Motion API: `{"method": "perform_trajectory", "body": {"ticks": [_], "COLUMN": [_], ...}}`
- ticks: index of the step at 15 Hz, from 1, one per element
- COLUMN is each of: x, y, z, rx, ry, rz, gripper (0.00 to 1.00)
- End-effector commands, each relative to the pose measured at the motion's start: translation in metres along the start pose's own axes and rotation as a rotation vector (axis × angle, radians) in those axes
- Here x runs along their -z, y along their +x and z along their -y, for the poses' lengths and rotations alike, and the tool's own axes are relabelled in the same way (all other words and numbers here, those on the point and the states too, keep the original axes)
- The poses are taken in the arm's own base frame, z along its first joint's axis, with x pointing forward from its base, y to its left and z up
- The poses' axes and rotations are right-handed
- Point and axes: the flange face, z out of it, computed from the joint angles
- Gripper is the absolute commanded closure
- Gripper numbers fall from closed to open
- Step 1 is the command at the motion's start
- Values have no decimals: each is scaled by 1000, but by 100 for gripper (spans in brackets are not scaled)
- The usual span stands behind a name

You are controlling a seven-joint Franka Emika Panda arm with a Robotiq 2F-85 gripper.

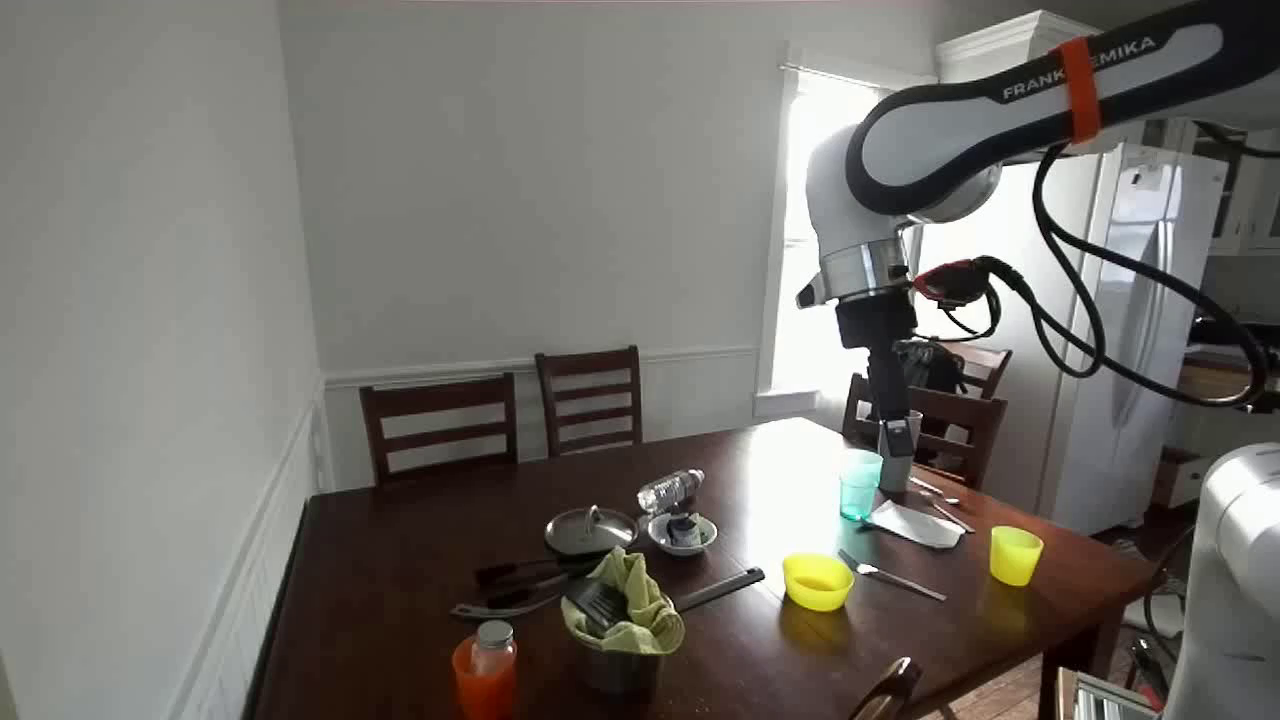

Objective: Pick up the silver fork and hang it on the yellow bowl

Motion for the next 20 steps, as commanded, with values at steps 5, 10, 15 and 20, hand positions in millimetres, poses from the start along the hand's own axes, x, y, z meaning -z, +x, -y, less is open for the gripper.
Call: {"method": "perform_trajectory", "body": {"ticks": [5, 10, 15, 20], "x": [-3, -5, -30, -86], "y": [-6, -29, -63, -102], "z": [-32, -107, -192, -256], "rx": [10, 52, -125, -240], "ry": [-72, -236, -177, -122], "rz": [-1, -50, -195, -226], "gripper": [0, 0, 0, 0]}}
